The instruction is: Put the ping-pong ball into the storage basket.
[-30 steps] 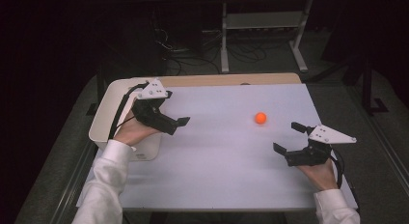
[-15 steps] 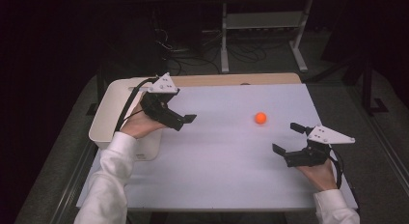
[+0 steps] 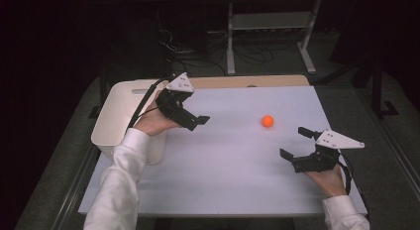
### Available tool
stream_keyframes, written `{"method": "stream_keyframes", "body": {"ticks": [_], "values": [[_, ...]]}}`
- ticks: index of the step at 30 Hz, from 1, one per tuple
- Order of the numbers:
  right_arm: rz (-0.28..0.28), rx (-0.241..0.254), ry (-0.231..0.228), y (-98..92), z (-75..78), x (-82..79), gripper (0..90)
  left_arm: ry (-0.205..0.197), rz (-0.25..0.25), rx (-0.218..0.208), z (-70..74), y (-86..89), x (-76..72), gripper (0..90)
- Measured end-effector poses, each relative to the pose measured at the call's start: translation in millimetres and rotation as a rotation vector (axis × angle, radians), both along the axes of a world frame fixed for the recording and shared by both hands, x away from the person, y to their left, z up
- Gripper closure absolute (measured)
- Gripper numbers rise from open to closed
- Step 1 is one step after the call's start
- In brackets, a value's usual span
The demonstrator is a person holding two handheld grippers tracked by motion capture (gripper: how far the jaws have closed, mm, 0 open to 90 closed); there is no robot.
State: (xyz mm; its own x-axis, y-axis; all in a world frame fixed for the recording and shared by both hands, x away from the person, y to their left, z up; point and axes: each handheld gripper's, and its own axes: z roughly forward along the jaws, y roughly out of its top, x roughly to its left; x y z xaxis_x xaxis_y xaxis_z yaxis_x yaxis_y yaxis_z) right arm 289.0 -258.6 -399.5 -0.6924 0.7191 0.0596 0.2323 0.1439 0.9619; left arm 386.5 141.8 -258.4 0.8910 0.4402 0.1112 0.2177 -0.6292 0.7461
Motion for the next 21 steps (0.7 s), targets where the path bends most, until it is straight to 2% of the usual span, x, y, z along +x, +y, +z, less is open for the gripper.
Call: {"method": "stream_keyframes", "body": {"ticks": [8, 9, 21], "values": [[-0.002, 0.011, 0.009, -0.2, -0.5, -0.5, 0.0, 0.011, -0.012, 0.024, 0.0, -12.1, 10.9, 0.0], [0.000, 0.006, -0.002, -1.0, -0.6, 0.1, 0.0, 0.015, -0.010, 0.020, -0.8, -14.2, 11.9, 0.0], [-0.011, 0.003, -0.002, -4.1, -0.7, -1.2, 0.0, 0.035, -0.050, 0.066, -5.1, -37.0, 24.5, 0.0]]}}
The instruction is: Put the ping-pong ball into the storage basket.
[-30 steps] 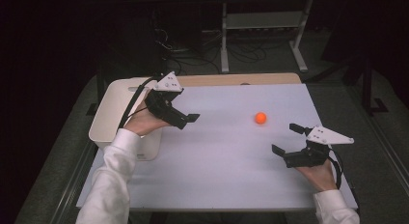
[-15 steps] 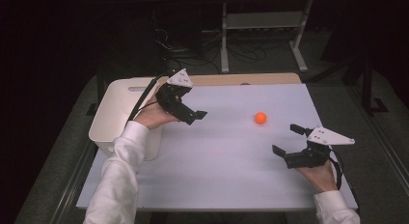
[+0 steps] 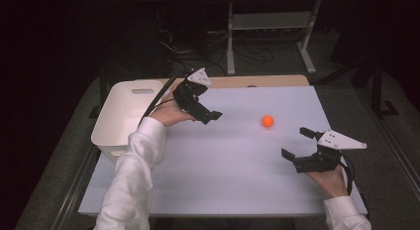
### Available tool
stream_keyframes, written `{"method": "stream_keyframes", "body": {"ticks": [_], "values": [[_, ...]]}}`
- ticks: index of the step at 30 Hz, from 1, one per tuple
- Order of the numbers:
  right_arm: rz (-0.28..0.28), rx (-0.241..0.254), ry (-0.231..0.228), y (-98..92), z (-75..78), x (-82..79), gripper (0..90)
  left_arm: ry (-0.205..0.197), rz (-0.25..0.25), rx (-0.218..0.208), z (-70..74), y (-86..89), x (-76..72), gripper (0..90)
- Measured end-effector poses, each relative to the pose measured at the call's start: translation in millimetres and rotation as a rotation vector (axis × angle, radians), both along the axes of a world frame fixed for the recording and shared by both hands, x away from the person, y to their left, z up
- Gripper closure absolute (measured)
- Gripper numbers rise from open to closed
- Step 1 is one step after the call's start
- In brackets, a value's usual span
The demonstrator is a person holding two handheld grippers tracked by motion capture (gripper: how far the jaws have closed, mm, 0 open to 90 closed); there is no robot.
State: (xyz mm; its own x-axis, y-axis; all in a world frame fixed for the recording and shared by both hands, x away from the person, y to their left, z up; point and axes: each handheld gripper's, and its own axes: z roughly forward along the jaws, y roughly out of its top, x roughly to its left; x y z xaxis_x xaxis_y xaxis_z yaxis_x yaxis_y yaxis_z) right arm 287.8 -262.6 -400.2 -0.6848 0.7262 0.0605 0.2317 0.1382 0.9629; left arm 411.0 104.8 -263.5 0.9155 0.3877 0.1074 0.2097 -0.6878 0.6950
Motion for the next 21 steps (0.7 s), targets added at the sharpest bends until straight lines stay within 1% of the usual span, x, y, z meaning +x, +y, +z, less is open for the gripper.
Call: {"method": "stream_keyframes", "body": {"ticks": [2, 5, 8, 13, 16, 19, 21], "values": [[-0.002, 0.002, -0.001, -0.8, 0.1, -0.4, 0.0, 0.004, -0.006, 0.011, -2.0, -3.6, 1.7, 0.0], [-0.003, 0.003, -0.001, -1.2, 0.1, -0.8, 0.0, 0.015, -0.010, 0.017, -4.4, -9.1, 3.9, 0.0], [-0.002, 0.004, 0.001, -0.7, 0.2, -1.1, 0.0, 0.015, -0.025, 0.036, -4.7, -14.1, 5.9, 0.0], [0.001, 0.001, -0.003, -0.2, 0.2, -0.8, 0.0, 0.012, -0.038, 0.036, -6.3, -21.2, 9.1, 0.0], [-0.002, 0.002, 0.003, -0.5, 0.2, -1.0, 0.0, 0.020, -0.041, 0.045, -9.1, -24.5, 11.4, 0.0], [-0.006, 0.000, 0.000, -2.0, -0.5, -0.2, 0.0, 0.027, -0.045, 0.052, -11.3, -27.7, 13.6, 0.0], [-0.006, 0.005, -0.002, -2.7, -0.6, 0.2, 0.0, 0.029, -0.045, 0.048, -13.4, -30.8, 14.4, 0.0]]}}
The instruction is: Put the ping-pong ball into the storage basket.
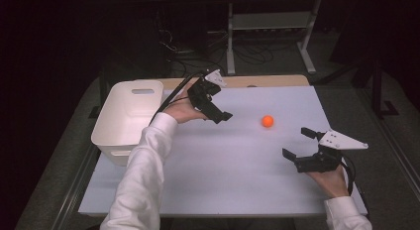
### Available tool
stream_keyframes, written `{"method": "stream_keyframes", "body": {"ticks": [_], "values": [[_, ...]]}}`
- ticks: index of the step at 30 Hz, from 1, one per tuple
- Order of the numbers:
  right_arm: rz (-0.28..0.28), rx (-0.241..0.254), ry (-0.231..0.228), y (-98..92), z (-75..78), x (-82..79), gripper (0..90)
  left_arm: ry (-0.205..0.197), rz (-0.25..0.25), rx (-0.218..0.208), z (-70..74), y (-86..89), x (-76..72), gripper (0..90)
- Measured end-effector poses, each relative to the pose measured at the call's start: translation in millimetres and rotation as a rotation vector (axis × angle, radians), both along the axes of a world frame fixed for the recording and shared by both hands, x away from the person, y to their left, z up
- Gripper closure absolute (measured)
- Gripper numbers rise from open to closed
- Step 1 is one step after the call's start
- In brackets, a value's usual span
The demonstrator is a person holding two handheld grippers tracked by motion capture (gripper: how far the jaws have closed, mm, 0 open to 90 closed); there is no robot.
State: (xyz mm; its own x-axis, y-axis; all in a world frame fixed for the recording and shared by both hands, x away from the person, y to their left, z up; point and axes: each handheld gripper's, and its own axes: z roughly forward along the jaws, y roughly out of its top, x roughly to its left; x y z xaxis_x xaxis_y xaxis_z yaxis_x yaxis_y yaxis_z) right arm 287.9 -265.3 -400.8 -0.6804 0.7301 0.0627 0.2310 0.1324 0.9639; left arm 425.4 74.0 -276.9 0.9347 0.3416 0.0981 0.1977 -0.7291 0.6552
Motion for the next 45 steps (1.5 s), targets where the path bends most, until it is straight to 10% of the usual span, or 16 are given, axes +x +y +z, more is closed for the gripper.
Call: {"method": "stream_keyframes", "body": {"ticks": [45], "values": [[0.000, 0.007, -0.003, -3.4, -1.4, -0.7, 0.0, 0.033, -0.101, 0.075, -32.0, -59.5, 22.5, 0.0]]}}
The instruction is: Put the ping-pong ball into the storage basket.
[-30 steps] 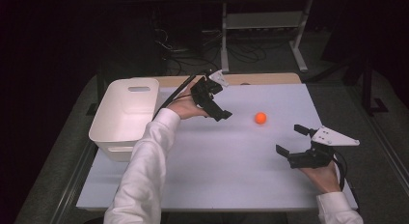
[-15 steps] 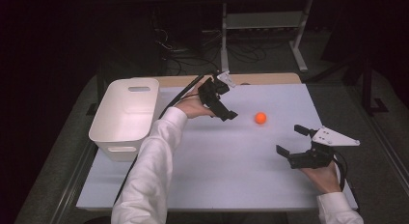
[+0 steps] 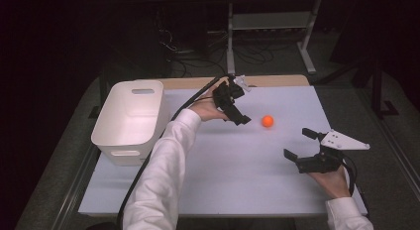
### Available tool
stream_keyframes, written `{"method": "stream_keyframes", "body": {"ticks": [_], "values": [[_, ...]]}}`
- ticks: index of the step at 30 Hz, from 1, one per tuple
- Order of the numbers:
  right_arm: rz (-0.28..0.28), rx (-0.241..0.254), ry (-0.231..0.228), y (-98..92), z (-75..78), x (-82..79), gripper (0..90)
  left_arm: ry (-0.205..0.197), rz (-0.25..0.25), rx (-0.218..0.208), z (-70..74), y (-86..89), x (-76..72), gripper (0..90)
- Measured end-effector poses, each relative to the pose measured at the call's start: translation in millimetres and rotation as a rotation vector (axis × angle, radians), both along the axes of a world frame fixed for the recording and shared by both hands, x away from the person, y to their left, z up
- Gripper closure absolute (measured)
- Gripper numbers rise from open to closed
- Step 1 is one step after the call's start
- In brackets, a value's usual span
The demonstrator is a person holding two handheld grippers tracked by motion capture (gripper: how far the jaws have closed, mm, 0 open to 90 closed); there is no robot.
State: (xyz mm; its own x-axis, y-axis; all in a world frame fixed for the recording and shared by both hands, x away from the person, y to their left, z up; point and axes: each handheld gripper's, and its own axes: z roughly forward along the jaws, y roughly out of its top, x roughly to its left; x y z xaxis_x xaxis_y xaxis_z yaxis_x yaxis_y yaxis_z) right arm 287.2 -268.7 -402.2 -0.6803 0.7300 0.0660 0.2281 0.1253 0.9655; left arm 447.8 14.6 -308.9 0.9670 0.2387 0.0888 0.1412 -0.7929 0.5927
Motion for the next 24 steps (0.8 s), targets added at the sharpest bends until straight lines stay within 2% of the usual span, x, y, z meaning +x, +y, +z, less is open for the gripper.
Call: {"method": "stream_keyframes", "body": {"ticks": [4, 7, 15, 20, 21, 24], "values": [[0.001, -0.001, -0.001, -0.3, 0.1, 0.3, 0.0, 0.021, 0.006, -0.005, -3.8, -4.0, 0.8, 0.0], [0.002, 0.002, 0.007, 0.4, 0.1, 0.0, 0.0, 0.034, 0.005, 0.009, -7.2, -6.2, 3.2, 0.0], [0.005, 0.003, 0.023, 1.2, -0.3, -0.1, 0.0, 0.045, -0.002, 0.025, -16.8, -10.7, 8.7, 0.0], [0.006, 0.002, 0.015, 1.4, 0.0, 0.6, 0.0, 0.049, -0.007, 0.050, -22.8, -13.8, 10.9, 0.0], [0.007, -0.002, 0.002, 1.0, 0.0, 1.3, 0.0, 0.050, -0.003, 0.051, -23.9, -14.4, 11.4, 0.0], [0.007, 0.000, 0.005, 0.9, 0.1, 0.9, 0.0, 0.060, 0.000, 0.044, -25.7, -15.4, 12.7, 0.0]]}}
